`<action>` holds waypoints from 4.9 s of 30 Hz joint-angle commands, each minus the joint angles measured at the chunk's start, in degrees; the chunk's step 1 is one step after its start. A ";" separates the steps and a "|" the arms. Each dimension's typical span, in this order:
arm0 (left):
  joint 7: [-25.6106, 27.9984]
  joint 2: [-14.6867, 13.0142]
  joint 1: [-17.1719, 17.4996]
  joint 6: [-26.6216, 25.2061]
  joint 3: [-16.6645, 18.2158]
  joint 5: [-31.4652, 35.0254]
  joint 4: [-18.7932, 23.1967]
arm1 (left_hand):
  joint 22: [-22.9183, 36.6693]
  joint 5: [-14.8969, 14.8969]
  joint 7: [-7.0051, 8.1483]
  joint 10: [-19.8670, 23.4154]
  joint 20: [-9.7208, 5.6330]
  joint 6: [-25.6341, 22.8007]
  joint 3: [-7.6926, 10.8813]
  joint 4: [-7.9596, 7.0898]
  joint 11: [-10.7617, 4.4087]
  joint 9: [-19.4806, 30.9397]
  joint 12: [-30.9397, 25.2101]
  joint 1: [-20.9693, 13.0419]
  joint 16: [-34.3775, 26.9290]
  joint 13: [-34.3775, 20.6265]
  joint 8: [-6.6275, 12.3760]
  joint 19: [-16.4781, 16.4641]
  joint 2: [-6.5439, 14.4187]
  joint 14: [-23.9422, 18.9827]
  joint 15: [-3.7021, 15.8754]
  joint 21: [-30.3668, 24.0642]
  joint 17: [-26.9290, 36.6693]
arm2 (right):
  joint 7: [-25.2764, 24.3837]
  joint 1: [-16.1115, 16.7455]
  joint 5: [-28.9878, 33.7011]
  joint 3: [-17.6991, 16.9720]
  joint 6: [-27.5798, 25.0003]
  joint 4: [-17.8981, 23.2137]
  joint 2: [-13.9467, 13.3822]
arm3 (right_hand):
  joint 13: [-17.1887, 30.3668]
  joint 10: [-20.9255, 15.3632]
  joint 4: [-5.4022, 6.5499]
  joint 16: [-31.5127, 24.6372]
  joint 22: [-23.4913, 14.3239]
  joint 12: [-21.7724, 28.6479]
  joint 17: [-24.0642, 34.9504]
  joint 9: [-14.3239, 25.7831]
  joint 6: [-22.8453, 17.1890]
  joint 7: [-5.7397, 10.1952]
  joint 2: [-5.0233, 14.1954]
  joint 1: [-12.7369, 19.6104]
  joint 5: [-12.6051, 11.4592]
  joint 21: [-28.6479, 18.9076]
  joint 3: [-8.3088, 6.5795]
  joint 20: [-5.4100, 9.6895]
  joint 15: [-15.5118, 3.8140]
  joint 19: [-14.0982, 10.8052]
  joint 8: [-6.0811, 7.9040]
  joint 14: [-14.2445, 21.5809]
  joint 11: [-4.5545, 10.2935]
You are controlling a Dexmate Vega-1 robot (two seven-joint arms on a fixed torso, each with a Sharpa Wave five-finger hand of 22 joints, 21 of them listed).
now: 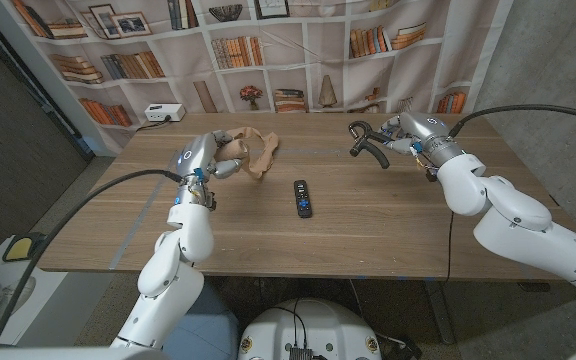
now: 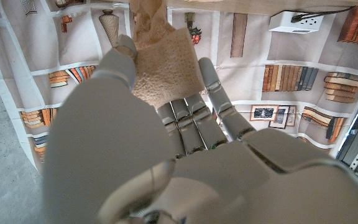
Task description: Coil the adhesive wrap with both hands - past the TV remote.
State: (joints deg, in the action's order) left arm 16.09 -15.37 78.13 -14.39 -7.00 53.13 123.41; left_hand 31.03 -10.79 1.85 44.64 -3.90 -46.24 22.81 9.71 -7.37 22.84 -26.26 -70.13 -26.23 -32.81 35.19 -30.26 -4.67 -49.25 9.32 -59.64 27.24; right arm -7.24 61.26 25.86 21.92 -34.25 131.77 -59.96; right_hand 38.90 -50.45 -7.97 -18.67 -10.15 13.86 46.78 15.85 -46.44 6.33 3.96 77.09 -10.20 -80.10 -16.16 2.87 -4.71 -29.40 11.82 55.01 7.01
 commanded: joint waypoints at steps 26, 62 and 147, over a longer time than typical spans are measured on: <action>5.51 1.45 -6.56 0.78 -1.84 -5.19 -3.06 | -1.29 -0.15 0.03 0.84 0.42 -0.27 0.36 -0.21 0.15 2.72 0.83 -11.74 0.67 -0.49 0.32 0.89 11.88 -4.51 3.90 -2.15 1.34 | 1.96 -0.68 1.20 2.02 5.64 0.08 0.02 | 0.38 -0.81 -1.22 -0.25 -0.05 -0.03 0.22 0.31 -0.37 0.09 2.20 1.98 -0.36 -0.76 -7.38 6.84 -8.89 0.39 0.21 3.97 0.48; 10.08 0.82 -10.05 4.24 -3.36 -6.38 -5.59 | -3.46 -0.19 0.03 1.73 0.46 -0.47 0.60 -0.20 0.15 2.60 1.49 -11.88 1.81 -0.81 0.66 1.73 11.54 -5.95 4.09 -4.32 1.65 | 2.25 0.29 -0.02 1.33 14.59 -0.90 -1.25 | 0.36 -1.06 -1.23 -0.04 -0.05 -0.20 0.37 0.35 -0.47 0.17 2.06 1.86 -0.33 -1.23 -7.35 6.79 -8.91 0.82 0.21 3.99 0.72; 8.41 2.12 -19.81 12.41 -11.86 -5.98 -11.86 | -10.52 0.20 0.94 2.17 0.13 -0.03 1.02 -0.34 -0.19 2.98 2.88 -11.71 3.97 -2.66 1.48 3.02 11.21 -6.35 4.00 -8.48 4.75 | 5.04 -6.06 2.83 8.18 25.46 -5.22 6.15 | 0.41 -1.39 -1.21 0.38 -0.02 -0.50 0.73 0.42 -0.46 0.39 2.05 1.56 -0.31 -2.13 -7.40 6.55 -8.90 1.75 0.10 4.26 0.77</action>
State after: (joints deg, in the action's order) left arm 24.33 -13.92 59.69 -3.31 -17.04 46.67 112.85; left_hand 20.58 -10.57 2.26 46.58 -3.68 -46.22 23.00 9.85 -7.47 22.92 -23.67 -70.60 -22.39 -35.19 36.27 -27.62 -5.13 -51.51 9.55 -67.64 31.77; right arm -1.54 55.74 29.18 29.64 -10.25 127.12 -54.80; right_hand 39.17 -50.66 -7.97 -17.94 -10.15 13.22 47.38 16.10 -46.78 6.65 3.88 77.17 -10.19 -81.83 -16.16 2.65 -4.71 -27.78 11.67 55.21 7.21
